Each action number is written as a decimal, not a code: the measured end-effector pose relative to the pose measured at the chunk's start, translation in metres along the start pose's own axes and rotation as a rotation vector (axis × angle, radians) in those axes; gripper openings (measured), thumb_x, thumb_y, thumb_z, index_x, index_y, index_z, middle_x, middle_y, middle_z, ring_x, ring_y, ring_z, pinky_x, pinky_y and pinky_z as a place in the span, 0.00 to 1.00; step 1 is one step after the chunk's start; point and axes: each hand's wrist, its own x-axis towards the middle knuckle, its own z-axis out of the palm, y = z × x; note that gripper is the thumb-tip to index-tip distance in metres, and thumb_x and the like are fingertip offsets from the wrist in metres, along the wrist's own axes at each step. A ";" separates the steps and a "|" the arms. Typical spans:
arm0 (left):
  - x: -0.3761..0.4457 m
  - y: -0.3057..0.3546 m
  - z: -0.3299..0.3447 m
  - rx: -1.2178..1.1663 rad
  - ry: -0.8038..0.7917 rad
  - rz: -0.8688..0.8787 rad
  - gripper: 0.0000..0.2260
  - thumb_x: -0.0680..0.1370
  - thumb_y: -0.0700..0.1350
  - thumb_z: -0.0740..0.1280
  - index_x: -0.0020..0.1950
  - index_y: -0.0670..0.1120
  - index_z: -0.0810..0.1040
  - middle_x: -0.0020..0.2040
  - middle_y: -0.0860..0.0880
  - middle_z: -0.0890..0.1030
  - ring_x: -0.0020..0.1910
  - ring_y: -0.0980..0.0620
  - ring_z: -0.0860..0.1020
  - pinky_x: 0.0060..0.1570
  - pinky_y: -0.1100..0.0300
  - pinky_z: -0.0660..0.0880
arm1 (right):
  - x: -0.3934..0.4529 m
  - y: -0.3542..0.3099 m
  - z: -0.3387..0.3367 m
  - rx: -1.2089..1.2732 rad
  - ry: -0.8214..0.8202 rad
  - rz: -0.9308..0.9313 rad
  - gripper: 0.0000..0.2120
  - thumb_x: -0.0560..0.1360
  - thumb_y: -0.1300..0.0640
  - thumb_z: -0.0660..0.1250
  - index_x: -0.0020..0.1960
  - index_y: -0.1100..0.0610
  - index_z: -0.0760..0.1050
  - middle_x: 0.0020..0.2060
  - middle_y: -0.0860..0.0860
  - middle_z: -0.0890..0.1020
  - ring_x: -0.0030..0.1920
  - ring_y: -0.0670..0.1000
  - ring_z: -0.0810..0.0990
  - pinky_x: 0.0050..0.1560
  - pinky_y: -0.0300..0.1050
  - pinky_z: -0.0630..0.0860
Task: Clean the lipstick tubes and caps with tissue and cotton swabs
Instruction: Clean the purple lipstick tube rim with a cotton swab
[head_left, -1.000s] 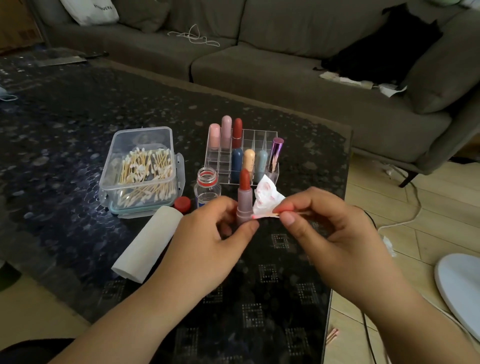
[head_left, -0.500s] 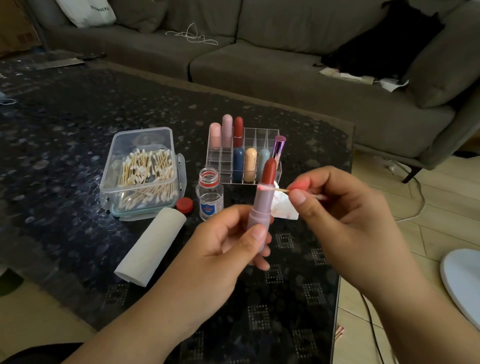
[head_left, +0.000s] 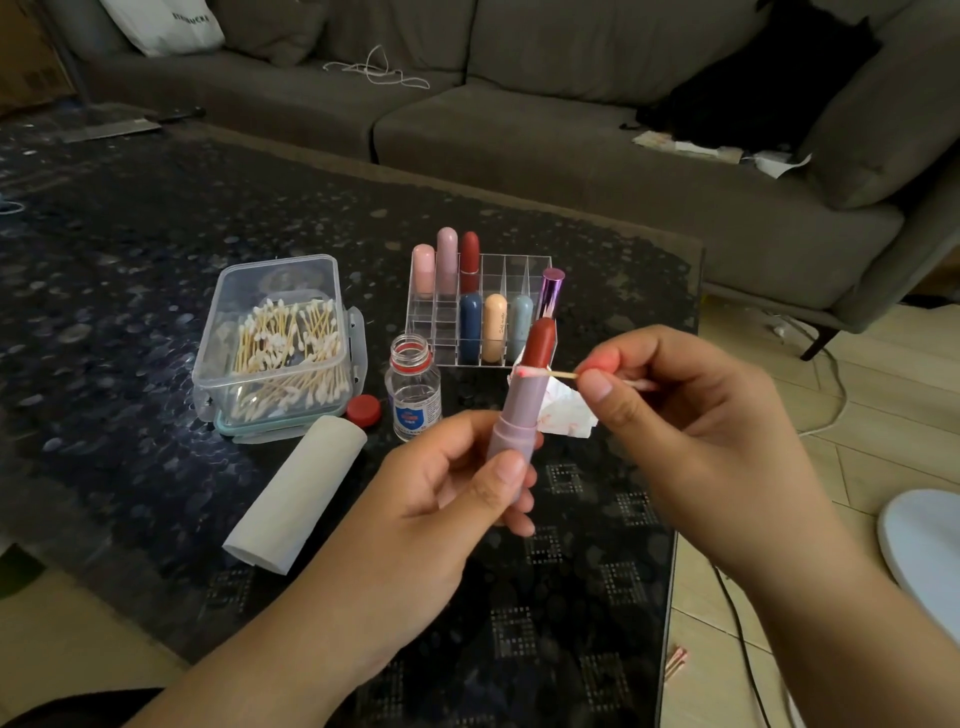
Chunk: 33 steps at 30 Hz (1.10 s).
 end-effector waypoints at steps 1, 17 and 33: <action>0.000 0.000 0.000 -0.003 0.002 -0.001 0.14 0.70 0.58 0.65 0.52 0.55 0.81 0.40 0.53 0.79 0.41 0.54 0.79 0.45 0.59 0.76 | 0.000 0.000 -0.001 0.014 0.000 0.007 0.02 0.72 0.53 0.67 0.40 0.49 0.77 0.29 0.40 0.75 0.30 0.40 0.71 0.32 0.28 0.66; -0.001 0.008 0.006 -0.230 -0.048 -0.077 0.11 0.73 0.50 0.66 0.51 0.48 0.80 0.39 0.50 0.76 0.31 0.53 0.72 0.29 0.64 0.70 | 0.002 0.001 0.001 0.056 -0.013 -0.001 0.04 0.71 0.50 0.69 0.42 0.50 0.78 0.31 0.41 0.76 0.33 0.40 0.71 0.36 0.32 0.69; -0.002 0.002 0.011 -0.192 -0.043 -0.070 0.11 0.73 0.58 0.66 0.48 0.54 0.79 0.35 0.55 0.70 0.32 0.57 0.66 0.40 0.58 0.68 | 0.002 -0.001 0.003 0.030 0.001 0.023 0.03 0.71 0.54 0.68 0.40 0.52 0.78 0.29 0.41 0.76 0.32 0.40 0.72 0.34 0.30 0.68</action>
